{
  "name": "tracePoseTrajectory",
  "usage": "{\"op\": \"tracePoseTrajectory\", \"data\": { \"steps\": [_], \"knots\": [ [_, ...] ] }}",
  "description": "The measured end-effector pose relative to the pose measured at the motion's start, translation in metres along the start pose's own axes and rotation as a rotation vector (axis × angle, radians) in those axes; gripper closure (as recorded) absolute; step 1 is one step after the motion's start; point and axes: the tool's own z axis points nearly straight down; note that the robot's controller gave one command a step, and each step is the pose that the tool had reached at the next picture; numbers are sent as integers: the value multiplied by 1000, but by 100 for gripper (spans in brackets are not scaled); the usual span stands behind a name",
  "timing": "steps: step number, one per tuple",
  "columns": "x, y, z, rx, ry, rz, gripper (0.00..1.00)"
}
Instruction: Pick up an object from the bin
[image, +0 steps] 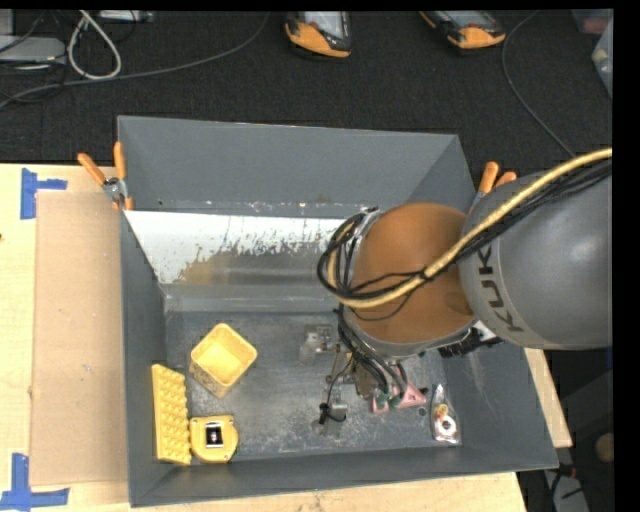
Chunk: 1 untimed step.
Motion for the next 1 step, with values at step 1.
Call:
{"op": "tracePoseTrajectory", "data": {
  "steps": [1],
  "knots": [
    [0, 0, 0, 0, 0, 1, 0]
  ]
}}
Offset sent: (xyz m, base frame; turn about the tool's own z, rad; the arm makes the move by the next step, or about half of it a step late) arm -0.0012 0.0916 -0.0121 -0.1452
